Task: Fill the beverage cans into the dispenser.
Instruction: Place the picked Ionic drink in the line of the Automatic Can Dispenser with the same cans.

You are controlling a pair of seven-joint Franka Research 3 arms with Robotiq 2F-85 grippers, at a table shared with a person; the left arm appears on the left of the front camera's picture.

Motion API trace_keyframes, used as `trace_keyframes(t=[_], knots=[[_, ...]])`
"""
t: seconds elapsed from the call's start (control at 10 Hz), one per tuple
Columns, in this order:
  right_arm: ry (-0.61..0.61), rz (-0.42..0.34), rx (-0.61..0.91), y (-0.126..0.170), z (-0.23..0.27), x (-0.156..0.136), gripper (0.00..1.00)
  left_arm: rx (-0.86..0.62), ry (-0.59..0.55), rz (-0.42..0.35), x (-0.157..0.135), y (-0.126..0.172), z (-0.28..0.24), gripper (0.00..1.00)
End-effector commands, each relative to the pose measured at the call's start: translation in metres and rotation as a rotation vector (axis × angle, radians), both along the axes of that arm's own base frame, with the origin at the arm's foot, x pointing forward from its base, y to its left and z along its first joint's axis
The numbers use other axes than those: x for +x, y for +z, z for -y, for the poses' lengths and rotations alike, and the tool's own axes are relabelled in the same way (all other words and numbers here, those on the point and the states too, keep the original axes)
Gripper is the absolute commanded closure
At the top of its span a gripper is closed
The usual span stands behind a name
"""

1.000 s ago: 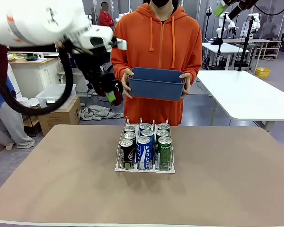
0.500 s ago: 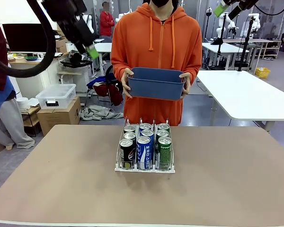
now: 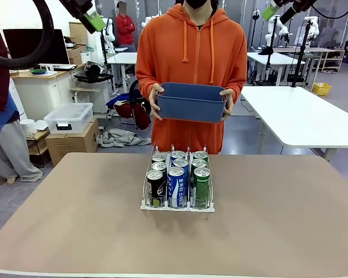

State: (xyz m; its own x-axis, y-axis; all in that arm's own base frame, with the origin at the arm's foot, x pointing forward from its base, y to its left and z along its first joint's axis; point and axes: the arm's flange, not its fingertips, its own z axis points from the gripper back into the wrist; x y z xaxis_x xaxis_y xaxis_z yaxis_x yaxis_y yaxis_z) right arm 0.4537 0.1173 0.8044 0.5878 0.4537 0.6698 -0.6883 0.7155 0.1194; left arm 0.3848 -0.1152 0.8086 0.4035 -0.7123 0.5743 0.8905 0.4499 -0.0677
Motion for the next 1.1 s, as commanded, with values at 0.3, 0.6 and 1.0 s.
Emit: trace_keyframes(t=[0.3,0.6,1.0], knots=[[0.002,-0.002,-0.001,0.0000,0.0010,-0.0009,0.00,0.061,-0.002,0.112,-0.0075,0.0170,0.0004,0.00],[0.002,-0.002,-0.001,0.0000,0.0010,-0.0009,0.00,0.008,-0.015,0.032,-0.0116,0.0202,0.0003,0.00],[0.002,-0.002,-0.001,0.0000,0.0010,-0.0009,0.00,0.008,-0.015,0.032,-0.0116,0.0202,0.0003,0.00]])
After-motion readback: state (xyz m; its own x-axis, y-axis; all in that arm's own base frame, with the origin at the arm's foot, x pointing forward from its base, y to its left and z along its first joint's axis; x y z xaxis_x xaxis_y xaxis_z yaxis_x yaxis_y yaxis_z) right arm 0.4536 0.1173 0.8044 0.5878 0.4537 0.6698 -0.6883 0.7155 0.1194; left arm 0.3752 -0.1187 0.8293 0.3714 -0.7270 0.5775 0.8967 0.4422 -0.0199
